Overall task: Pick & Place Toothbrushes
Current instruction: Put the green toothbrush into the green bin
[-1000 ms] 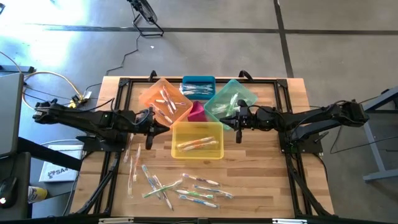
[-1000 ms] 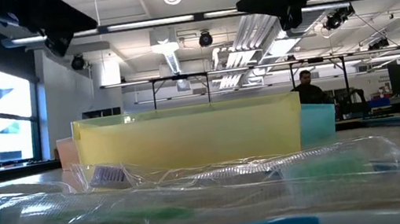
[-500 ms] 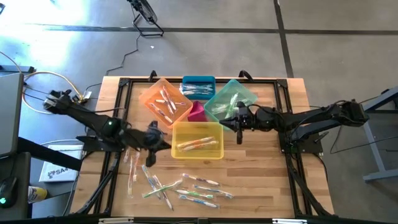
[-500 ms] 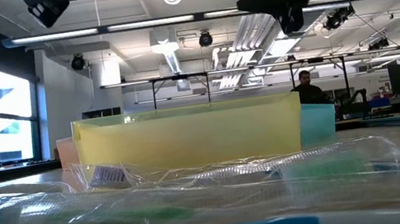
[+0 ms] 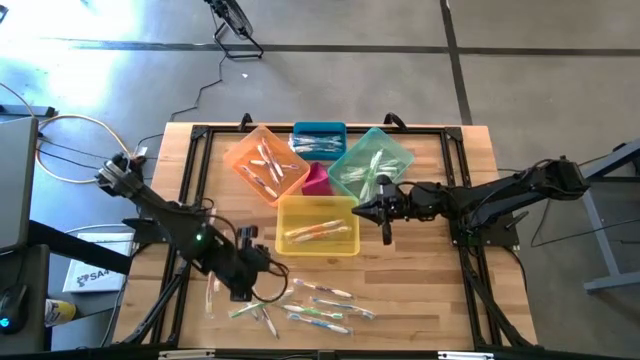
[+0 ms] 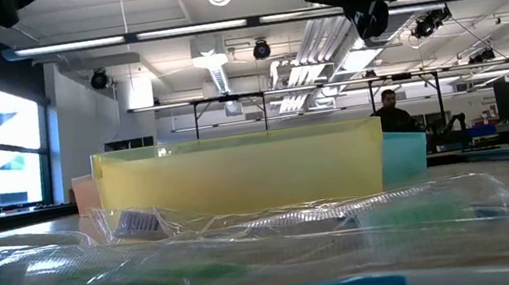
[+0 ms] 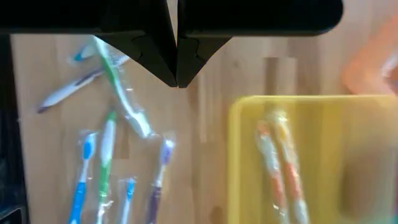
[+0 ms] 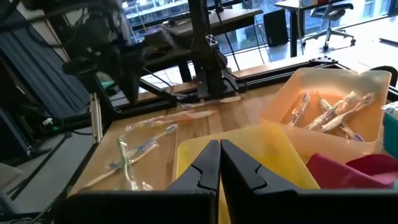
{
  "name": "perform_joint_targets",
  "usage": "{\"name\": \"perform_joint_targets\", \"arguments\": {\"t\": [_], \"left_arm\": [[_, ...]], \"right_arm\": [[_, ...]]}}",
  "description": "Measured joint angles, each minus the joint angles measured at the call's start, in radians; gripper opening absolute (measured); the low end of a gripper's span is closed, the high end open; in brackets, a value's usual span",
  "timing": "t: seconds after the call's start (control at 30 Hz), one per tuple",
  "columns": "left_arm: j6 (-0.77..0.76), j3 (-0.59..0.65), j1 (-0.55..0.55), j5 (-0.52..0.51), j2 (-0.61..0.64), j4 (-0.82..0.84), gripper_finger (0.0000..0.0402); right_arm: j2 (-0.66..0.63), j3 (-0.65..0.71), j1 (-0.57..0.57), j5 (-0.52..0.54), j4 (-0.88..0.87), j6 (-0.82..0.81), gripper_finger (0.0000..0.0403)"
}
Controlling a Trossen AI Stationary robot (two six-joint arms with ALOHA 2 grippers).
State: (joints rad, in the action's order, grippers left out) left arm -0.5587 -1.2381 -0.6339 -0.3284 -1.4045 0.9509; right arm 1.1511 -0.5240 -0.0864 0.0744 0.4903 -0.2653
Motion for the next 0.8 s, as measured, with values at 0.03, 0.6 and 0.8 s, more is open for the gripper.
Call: {"name": "perform_joint_targets", "arguments": {"t": [0.03,0.6,0.8], "left_arm": [[-0.030,0.000,-0.009,0.005,-0.010,-0.007,0.0000],[-0.304,0.006,-0.014,0.115,-0.054,-0.043,0.0004],[-0.319,0.007,-0.014,0.131,-0.082,-0.064,0.0064]], "right_arm": [[0.000,0.000,0.000,0.002,0.000,0.000,0.0004],[0.000,0.000,0.000,0.004,0.011,-0.080,0.0004],[0.000,0.000,0.000,0.005,0.010,-0.079,0.0004]]}}
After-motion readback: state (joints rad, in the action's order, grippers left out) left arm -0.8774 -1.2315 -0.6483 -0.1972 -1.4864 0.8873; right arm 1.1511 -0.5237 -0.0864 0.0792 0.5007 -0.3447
